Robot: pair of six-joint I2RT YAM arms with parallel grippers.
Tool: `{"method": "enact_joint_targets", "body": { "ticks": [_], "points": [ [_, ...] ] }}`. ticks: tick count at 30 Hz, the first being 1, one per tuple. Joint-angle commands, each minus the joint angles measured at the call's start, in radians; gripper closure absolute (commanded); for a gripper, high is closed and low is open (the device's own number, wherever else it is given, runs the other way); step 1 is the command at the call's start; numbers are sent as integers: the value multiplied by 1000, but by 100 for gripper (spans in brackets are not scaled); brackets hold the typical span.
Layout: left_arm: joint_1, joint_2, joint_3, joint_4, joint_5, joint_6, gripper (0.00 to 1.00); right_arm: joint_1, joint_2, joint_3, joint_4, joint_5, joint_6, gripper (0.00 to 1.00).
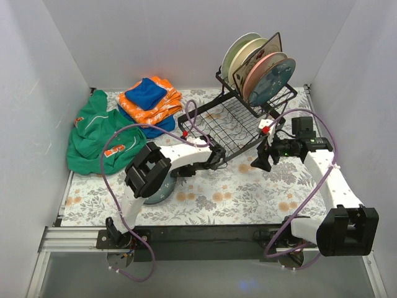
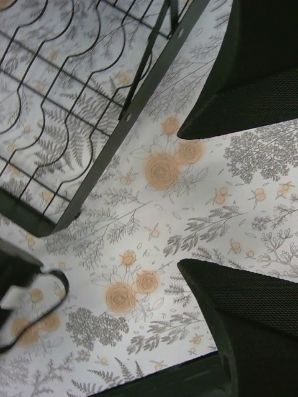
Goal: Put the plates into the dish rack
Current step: Pass the plate from the left arm to the right
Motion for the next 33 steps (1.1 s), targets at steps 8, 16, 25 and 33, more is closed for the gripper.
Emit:
{"method": "enact_joint_targets", "body": {
  "ticks": [8, 16, 25, 33],
  "points": [
    [-228, -127, -95, 273, -26, 83, 100, -161, -18, 1, 3, -79, 10, 16],
    [-382, -144, -149, 166, -246, 92, 100, -167, -10, 7, 6, -107, 28, 16],
    [-463, -311, -311, 380, -406, 342, 100, -178, 6, 18, 4, -116, 50, 16],
    [-477, -643, -563, 858, -398, 820, 100, -169, 11, 27, -33, -133, 50, 16]
  ]
}}
